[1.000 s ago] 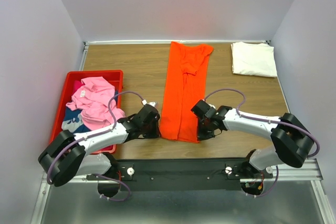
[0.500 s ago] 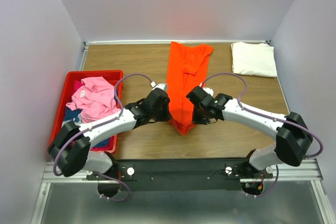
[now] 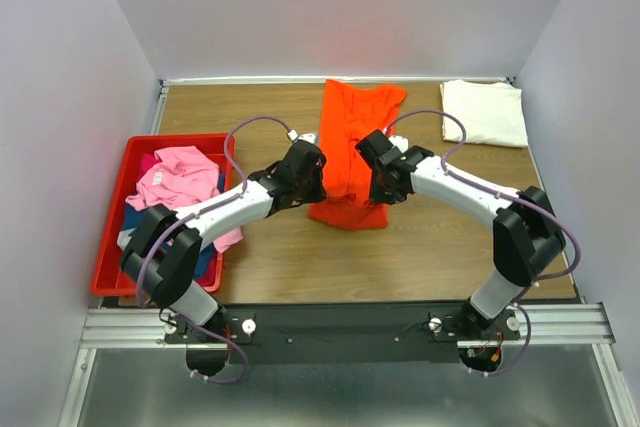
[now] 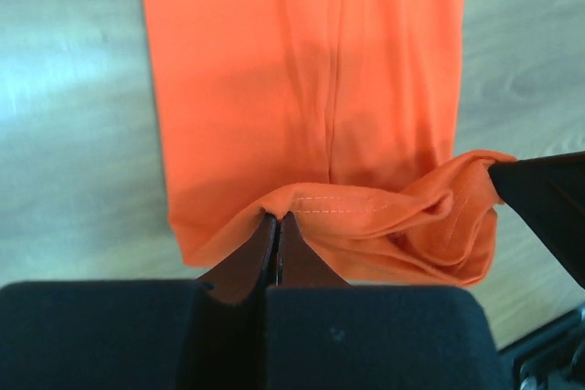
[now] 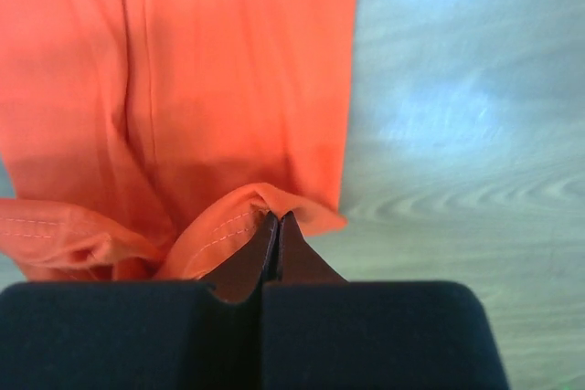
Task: Fold and stack the t-shirts
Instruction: Fold the tshirt
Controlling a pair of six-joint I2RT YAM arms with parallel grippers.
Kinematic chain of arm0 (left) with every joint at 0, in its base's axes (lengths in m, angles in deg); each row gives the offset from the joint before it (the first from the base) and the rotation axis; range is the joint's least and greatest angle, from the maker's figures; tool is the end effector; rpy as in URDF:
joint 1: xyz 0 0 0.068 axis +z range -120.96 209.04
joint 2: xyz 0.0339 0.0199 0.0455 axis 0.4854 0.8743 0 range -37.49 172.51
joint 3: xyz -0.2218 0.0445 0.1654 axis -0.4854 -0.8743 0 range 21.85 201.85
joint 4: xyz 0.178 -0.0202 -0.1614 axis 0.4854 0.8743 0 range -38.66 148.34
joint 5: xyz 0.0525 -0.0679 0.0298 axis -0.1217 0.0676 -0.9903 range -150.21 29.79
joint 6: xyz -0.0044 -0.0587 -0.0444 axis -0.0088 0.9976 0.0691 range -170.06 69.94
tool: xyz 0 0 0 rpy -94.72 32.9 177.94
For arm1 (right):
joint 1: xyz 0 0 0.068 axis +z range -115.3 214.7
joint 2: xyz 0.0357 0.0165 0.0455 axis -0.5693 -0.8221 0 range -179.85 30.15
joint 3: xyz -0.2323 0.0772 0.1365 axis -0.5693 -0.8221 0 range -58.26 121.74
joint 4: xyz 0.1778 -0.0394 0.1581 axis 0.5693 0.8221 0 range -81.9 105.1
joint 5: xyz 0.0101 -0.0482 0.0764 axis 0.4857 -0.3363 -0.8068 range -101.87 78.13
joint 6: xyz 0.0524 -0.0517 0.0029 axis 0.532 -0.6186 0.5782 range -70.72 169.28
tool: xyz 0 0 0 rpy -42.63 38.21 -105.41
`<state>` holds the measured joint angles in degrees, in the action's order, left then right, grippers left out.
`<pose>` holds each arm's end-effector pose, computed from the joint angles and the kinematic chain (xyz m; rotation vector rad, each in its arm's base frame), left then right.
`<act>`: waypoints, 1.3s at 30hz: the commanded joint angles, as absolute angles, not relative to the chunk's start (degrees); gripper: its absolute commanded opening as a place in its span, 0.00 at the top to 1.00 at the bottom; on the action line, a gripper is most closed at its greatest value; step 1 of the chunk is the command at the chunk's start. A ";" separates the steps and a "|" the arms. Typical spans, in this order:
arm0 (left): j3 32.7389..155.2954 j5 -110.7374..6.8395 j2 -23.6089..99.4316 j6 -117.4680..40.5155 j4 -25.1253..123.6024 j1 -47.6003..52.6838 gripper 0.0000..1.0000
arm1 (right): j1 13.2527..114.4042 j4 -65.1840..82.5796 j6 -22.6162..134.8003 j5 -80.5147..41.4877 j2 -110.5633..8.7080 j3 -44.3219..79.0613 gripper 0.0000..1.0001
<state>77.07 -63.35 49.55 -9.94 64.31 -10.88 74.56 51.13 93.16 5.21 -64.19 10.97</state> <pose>0.2502 -0.2050 0.2227 -0.0319 2.4368 -0.6014 0.2554 0.1897 0.2208 0.1707 2.6573 0.0456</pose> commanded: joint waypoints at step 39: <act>114.31 -48.78 84.58 -22.19 58.90 4.87 1.00 | 57.64 50.91 72.13 6.94 -98.51 49.66 1.00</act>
<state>112.52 -49.86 83.34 -21.06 58.54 4.35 58.27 51.08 74.53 7.26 -95.88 46.42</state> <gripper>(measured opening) 0.008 0.006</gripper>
